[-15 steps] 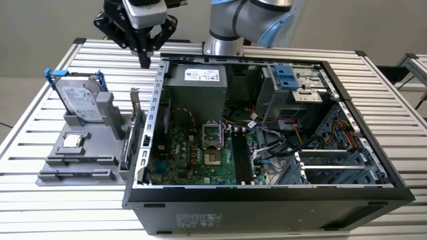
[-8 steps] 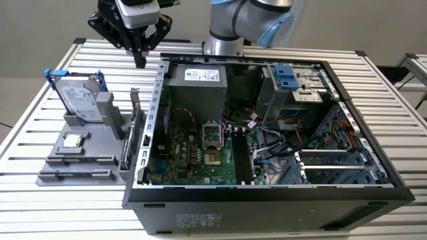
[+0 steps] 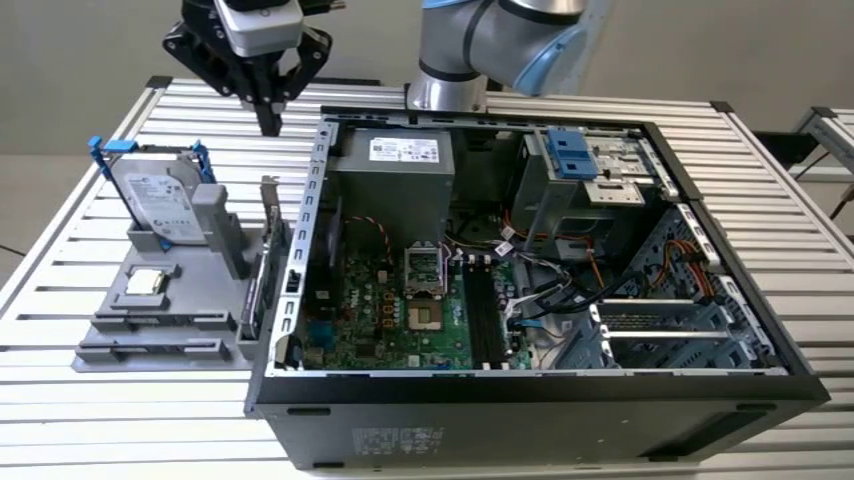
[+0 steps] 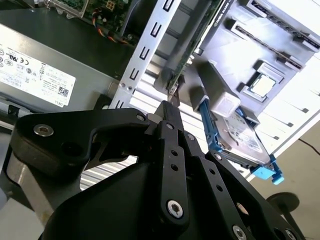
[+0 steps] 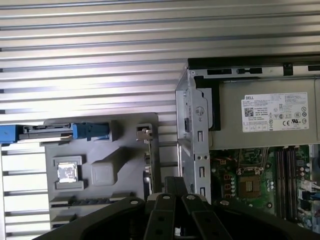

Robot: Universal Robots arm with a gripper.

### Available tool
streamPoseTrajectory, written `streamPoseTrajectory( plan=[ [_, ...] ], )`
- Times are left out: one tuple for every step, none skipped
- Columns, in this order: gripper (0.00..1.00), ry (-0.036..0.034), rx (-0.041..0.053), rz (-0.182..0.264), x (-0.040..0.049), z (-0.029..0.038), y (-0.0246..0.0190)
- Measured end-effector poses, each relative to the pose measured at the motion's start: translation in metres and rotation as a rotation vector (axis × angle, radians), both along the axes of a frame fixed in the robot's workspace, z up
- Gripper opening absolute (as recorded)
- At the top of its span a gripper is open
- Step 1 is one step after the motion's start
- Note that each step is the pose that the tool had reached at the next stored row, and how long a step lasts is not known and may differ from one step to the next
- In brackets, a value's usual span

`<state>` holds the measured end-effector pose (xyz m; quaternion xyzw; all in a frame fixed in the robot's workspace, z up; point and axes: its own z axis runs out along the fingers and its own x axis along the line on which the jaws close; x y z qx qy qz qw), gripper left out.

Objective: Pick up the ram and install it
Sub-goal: 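Reach for the ram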

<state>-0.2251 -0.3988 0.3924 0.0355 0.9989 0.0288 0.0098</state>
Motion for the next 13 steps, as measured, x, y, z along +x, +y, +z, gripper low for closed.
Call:
streamPoseTrajectory(
  plan=[
    [0.00, 0.0001, 0.0000, 0.000, -0.0012, 0.0000, 0.0000],
    [0.00, 0.0002, 0.0001, 0.000, -0.0025, 0.0000, 0.0000],
    [0.00, 0.0003, 0.0001, 0.000, -0.0037, 0.0000, 0.0000],
    [0.00, 0.0005, 0.0002, 0.000, -0.0050, 0.0000, 0.0000],
    [0.00, 0.0006, 0.0002, 0.000, -0.0061, 0.0000, 0.0000],
    [0.00, 0.0009, 0.0002, 0.000, -0.0075, 0.0000, 0.0000],
    [0.00, 0.0011, 0.0003, 0.000, -0.0087, 0.0000, 0.0000],
    [0.00, 0.0013, 0.0002, 0.000, -0.0098, 0.0000, 0.0000],
    [0.00, 0.0016, 0.0002, 0.000, -0.0110, 0.0000, 0.0000],
    [0.00, 0.0018, 0.0003, 0.000, -0.0122, 0.0000, 0.0000],
    [0.00, 0.0023, 0.0003, 0.000, -0.0134, 0.0000, 0.0000],
    [0.00, 0.0027, 0.0003, 0.000, -0.0146, 0.0000, 0.0000],
    [0.00, 0.0030, 0.0004, 0.000, -0.0159, 0.0000, 0.0000]
  ],
)
